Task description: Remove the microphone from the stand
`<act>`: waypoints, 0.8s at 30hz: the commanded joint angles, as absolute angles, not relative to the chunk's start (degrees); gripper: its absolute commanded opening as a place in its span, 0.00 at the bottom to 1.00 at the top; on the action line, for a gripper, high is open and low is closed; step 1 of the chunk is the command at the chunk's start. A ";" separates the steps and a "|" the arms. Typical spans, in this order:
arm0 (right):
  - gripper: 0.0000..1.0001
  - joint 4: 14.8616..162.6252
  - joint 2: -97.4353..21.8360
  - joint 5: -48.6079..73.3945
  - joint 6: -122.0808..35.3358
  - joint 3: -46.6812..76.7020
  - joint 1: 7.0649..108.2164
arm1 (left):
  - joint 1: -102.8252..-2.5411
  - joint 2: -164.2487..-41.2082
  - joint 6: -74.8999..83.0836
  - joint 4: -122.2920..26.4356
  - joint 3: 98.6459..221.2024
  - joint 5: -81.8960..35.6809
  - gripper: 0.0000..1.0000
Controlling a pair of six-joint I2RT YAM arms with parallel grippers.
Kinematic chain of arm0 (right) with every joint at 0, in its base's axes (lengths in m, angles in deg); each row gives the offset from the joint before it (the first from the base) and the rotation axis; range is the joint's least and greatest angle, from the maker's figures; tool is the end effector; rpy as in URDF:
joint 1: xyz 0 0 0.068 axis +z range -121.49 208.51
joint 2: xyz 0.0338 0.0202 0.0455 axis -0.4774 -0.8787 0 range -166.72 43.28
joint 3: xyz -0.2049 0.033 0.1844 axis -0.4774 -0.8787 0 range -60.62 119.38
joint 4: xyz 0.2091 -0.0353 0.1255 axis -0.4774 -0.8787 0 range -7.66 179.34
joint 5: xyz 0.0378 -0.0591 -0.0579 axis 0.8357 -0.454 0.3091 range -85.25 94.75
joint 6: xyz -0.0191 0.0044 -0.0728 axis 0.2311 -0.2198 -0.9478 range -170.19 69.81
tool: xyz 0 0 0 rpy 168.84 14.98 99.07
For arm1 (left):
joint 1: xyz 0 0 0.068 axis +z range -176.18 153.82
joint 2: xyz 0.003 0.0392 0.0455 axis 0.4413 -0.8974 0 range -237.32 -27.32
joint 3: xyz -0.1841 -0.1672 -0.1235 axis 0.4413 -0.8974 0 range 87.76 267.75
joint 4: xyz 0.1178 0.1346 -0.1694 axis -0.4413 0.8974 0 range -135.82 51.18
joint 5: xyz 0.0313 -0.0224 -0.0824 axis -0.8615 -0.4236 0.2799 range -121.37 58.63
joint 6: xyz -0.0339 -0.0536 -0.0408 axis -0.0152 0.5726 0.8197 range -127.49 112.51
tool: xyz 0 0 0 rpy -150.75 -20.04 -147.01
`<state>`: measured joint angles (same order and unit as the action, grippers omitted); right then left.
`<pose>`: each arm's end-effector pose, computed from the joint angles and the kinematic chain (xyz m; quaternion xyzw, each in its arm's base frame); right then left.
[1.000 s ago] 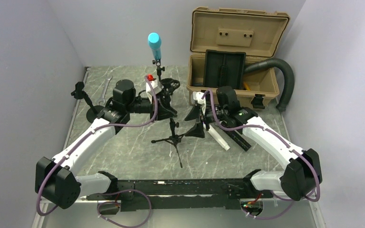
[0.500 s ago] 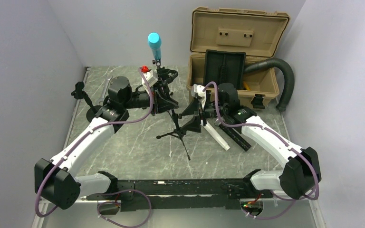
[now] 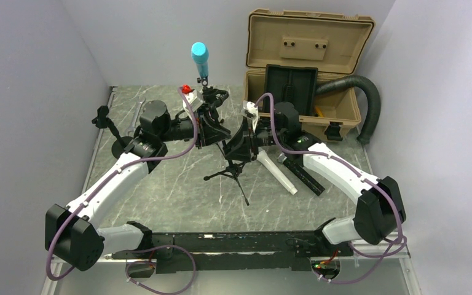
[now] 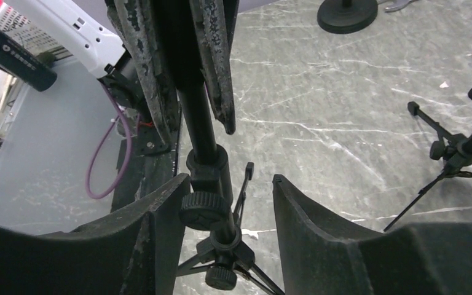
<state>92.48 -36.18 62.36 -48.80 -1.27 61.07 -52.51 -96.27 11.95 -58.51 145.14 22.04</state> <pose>0.2323 0.2120 0.3241 -0.4653 0.6013 0.5226 0.3857 0.2206 -0.1662 0.3797 0.3579 0.6051 -0.5379 0.4653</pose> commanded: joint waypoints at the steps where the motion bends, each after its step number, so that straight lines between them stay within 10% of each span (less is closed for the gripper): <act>1: 0.51 96.28 -37.17 63.49 -45.88 2.23 61.96 | -52.41 -94.72 13.43 -64.43 145.57 21.13 0.00; 14: 0.00 97.50 -36.60 65.16 -44.86 2.61 63.01 | -52.49 -94.88 12.36 -64.46 144.40 21.98 0.03; 20: 0.00 95.41 -32.90 64.78 -46.04 3.13 62.46 | -51.87 -92.72 5.34 -57.55 145.94 25.24 0.95; 24: 0.00 93.88 -30.46 64.02 -46.07 3.72 61.04 | -51.10 -90.42 0.30 -52.24 146.57 26.80 0.99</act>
<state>91.78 -35.70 63.30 -45.63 0.15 62.21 -51.99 -93.93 6.56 -56.24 144.27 23.35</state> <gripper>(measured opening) 0.283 0.990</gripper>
